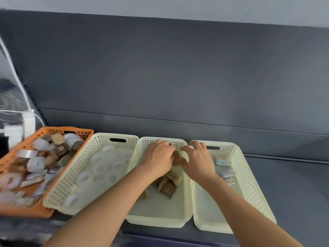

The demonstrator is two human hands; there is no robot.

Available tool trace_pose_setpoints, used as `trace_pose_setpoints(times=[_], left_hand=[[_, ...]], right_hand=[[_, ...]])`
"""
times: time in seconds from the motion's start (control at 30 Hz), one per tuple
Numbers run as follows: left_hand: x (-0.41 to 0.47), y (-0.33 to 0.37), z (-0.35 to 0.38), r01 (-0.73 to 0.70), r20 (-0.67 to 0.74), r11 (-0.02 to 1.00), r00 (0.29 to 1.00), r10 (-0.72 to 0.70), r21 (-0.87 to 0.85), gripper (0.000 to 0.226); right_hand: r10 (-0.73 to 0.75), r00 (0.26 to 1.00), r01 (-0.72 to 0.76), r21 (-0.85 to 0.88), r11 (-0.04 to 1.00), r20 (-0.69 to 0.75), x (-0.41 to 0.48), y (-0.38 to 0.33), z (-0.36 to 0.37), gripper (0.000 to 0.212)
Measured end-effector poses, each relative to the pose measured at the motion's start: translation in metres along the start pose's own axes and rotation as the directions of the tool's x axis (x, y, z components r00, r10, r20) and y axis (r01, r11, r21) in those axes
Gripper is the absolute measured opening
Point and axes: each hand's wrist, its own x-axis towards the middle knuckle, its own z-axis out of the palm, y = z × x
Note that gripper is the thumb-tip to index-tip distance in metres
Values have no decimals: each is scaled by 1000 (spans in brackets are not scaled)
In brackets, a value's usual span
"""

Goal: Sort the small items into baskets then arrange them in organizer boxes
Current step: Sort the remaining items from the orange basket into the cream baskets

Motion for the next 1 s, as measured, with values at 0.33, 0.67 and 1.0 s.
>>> trace_pose_setpoints(times=[0.33, 0.67, 1.0], left_hand=[[-113, -154, -51, 339, -58, 926, 941, -334, 169, 23], [-223, -292, -78, 502, 174, 840, 826, -536, 205, 10], [-240, -358, -59, 459, 581, 882, 692, -428, 104, 20]], right_hand=[[-422, 905, 408, 165, 898, 53, 15, -184, 25, 40], [-582, 791, 551, 194, 811, 189, 14, -347, 66, 27], [-464, 545, 595, 68, 801, 698, 15, -414, 96, 34]])
